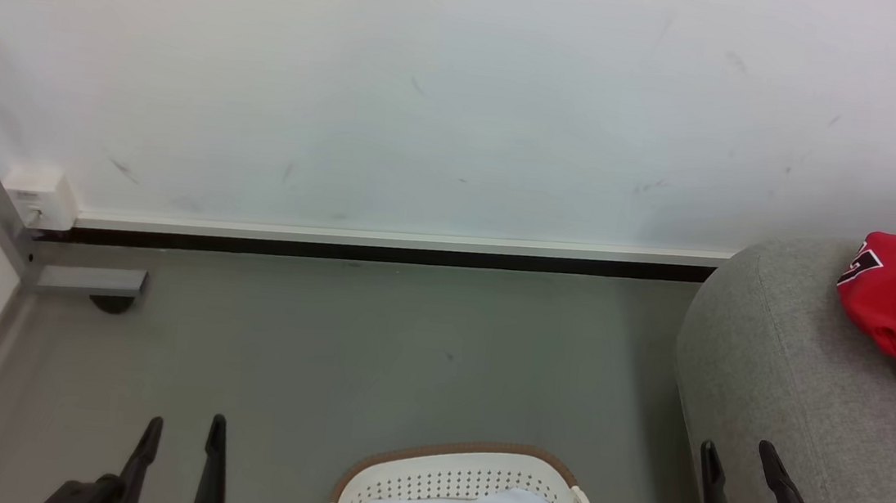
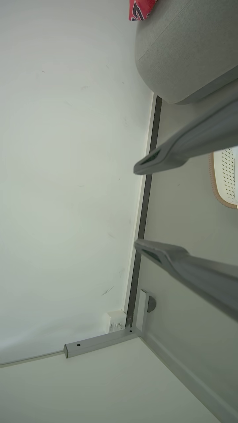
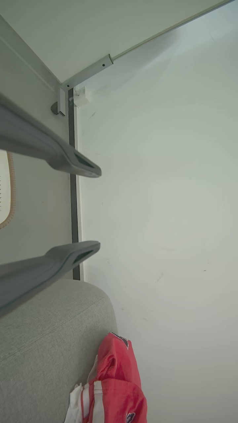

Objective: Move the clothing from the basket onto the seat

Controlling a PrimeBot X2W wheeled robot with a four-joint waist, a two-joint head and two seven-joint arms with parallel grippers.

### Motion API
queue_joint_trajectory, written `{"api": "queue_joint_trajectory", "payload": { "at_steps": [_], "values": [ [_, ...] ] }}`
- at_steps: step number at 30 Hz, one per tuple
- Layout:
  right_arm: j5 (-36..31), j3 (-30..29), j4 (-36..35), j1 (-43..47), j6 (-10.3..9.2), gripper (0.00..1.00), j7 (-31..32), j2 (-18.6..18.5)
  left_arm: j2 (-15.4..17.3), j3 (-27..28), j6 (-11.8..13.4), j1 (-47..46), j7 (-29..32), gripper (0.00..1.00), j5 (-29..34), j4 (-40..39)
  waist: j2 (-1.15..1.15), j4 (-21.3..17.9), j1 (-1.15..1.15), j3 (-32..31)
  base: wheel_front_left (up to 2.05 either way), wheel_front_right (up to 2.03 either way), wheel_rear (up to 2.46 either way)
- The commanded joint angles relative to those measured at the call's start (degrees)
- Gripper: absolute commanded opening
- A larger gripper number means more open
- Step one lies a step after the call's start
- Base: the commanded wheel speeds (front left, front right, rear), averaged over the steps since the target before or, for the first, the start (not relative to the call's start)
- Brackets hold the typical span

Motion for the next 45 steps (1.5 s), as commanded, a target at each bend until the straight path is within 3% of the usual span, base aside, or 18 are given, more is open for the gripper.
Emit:
{"api": "queue_joint_trajectory", "payload": {
  "at_steps": [1,2,3,6,45],
  "values": [
    [-0.2,-0.2,0.3,-0.3,-0.13,1.00,0.0,-0.2,0.1,0.0,0.0,-0.1,0.0,1.00,-0.4,0.1,0.00,0.0,0.00,0.0,0.00,0.00,0.00],
    [-0.1,-0.3,0.3,-0.2,-0.13,1.00,0.0,-0.2,0.1,-0.1,0.0,-0.2,0.0,1.00,-0.6,-0.2,0.00,0.1,0.00,-0.1,0.00,0.00,0.00],
    [0.0,-0.1,0.0,0.0,0.00,0.00,0.0,0.0,0.0,-0.1,0.0,0.0,0.0,0.00,-0.4,-0.3,0.00,0.1,0.00,-0.1,0.00,0.00,0.00],
    [0.2,0.1,1.0,0.9,0.01,0.00,0.0,0.2,-0.3,0.0,0.0,0.4,0.2,0.00,-0.6,1.1,0.00,0.1,0.00,-0.1,0.00,0.00,0.00],
    [32.5,-6.0,0.8,-1.6,-0.03,0.00,9.1,0.3,-0.1,2.5,-2.2,-2.9,9.7,0.00,-36.6,0.7,0.00,1.4,0.00,0.7,0.00,0.00,0.00]
  ]
}}
